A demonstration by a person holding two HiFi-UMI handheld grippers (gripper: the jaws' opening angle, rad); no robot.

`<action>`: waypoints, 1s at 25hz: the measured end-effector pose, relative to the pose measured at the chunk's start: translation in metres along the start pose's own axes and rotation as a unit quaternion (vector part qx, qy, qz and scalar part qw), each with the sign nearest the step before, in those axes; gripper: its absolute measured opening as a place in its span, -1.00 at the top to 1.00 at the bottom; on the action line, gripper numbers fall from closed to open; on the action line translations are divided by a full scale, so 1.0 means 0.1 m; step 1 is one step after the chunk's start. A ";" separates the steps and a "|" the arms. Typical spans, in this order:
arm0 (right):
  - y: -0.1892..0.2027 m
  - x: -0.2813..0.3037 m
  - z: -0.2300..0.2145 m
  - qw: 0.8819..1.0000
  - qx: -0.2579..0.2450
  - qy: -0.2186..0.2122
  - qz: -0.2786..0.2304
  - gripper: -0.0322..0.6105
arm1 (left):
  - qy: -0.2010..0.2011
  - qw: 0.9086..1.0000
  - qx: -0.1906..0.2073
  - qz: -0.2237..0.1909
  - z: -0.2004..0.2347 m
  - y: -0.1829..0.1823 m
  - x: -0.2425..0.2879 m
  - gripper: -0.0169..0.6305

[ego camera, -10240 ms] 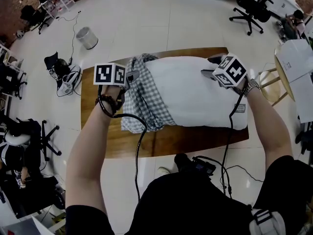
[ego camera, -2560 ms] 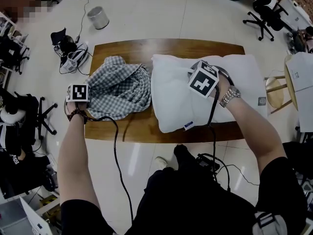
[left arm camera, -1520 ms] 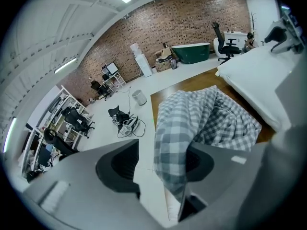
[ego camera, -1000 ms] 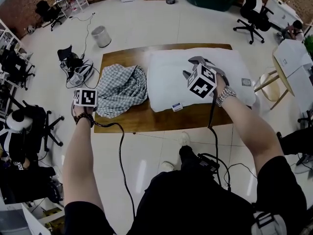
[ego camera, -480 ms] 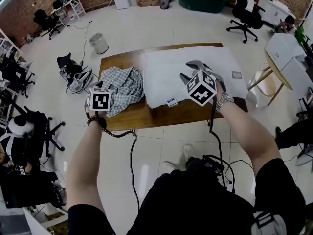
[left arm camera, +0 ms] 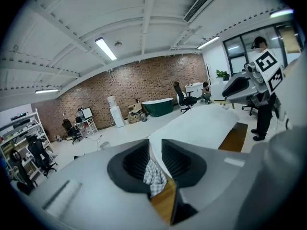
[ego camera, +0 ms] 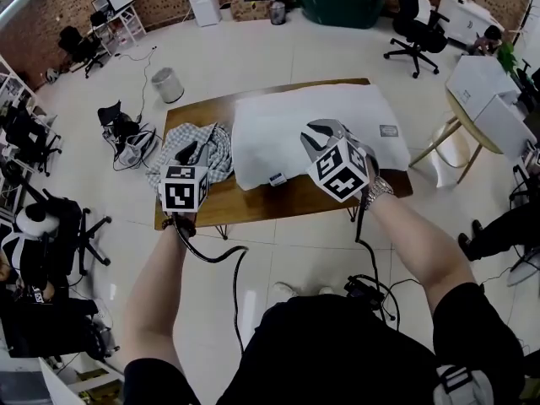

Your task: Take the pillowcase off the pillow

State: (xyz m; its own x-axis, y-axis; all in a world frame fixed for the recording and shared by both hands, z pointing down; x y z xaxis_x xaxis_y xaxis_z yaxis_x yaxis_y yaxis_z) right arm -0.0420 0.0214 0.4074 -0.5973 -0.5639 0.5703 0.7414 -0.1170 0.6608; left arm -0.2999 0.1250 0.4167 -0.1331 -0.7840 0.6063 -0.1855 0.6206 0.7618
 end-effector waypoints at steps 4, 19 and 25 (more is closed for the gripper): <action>0.21 -0.30 0.01 0.999 0.027 -0.001 -0.043 0.75 | 0.014 0.999 0.007 -0.037 -0.55 -0.13 -0.17 0.86; 1.00 -1.23 0.31 0.987 0.100 -0.013 -0.124 0.89 | 0.047 0.990 0.065 -0.114 -2.25 0.06 -0.83 0.94; 1.16 -1.45 0.50 0.984 0.103 -0.019 -0.147 0.90 | 0.044 0.984 0.072 -0.155 -2.65 0.07 -1.05 0.93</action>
State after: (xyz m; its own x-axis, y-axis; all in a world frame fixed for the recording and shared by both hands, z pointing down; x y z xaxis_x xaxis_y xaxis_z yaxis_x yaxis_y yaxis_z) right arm 0.1146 0.1306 0.4259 -0.7903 -0.4986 0.3562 0.4601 -0.0990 0.8823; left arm -0.0291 0.2152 0.4187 0.0356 -0.9273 0.3726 -0.3411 0.3391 0.8767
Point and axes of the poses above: the fingertips, and each gripper's own axes: x forward along the fingers, z to its left, y out of its underside, the point moved 7 cm from there along -x, backward along the fingers, and after that the axes turned 15 degrees about z, right-handed, at the moved point
